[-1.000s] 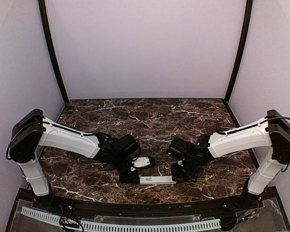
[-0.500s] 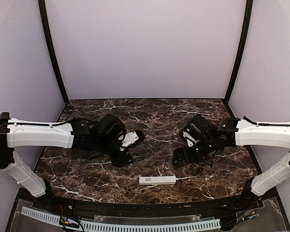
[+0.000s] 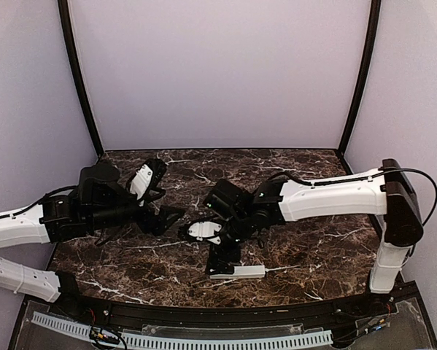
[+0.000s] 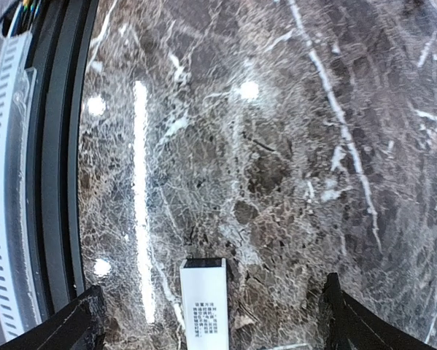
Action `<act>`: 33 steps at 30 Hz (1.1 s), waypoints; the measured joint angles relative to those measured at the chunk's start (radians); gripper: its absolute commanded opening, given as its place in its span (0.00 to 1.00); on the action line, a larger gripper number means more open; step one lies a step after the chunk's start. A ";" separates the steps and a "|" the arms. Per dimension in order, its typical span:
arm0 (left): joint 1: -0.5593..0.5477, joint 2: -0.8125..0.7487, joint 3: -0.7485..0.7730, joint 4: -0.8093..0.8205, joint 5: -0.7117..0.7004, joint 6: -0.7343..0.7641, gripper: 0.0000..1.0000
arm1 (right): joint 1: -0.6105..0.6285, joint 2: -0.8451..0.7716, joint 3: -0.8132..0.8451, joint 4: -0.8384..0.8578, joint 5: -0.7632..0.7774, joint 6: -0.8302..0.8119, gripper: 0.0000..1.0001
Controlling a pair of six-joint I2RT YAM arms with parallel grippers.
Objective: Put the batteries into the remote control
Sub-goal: Pick up the remote control from the center of the board.
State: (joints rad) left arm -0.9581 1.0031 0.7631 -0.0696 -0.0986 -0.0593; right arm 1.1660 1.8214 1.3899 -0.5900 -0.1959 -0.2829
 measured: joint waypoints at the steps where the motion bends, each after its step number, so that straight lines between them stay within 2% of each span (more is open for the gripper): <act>1: 0.000 -0.009 -0.008 0.003 -0.009 -0.003 0.86 | 0.004 0.030 0.011 -0.009 -0.002 -0.027 0.99; 9: 0.001 -0.050 -0.048 0.024 -0.029 -0.008 0.86 | 0.031 0.137 0.039 -0.095 0.018 -0.112 0.96; 17: 0.001 -0.036 -0.048 0.047 -0.020 -0.008 0.86 | 0.031 0.165 0.040 -0.105 0.035 -0.107 0.77; 20: 0.001 -0.036 -0.048 0.048 -0.019 -0.008 0.86 | 0.031 0.193 0.043 -0.119 0.035 -0.106 0.63; 23: 0.001 -0.037 -0.048 0.050 -0.023 -0.008 0.86 | 0.031 0.216 0.056 -0.129 0.035 -0.096 0.38; 26: 0.001 -0.040 -0.048 0.050 -0.033 -0.007 0.86 | 0.031 0.224 0.073 -0.138 0.033 -0.089 0.20; 29: 0.001 -0.043 -0.048 0.051 -0.049 -0.007 0.85 | 0.031 0.224 0.095 -0.154 0.030 -0.074 0.12; 33: 0.001 -0.051 -0.048 0.053 -0.070 -0.006 0.85 | 0.031 0.221 0.137 -0.174 0.018 -0.062 0.08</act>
State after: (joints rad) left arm -0.9573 0.9516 0.7151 -0.0170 -0.1688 -0.0650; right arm 1.1969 2.0426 1.5265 -0.7639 -0.1780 -0.3447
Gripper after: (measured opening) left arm 0.854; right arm 0.251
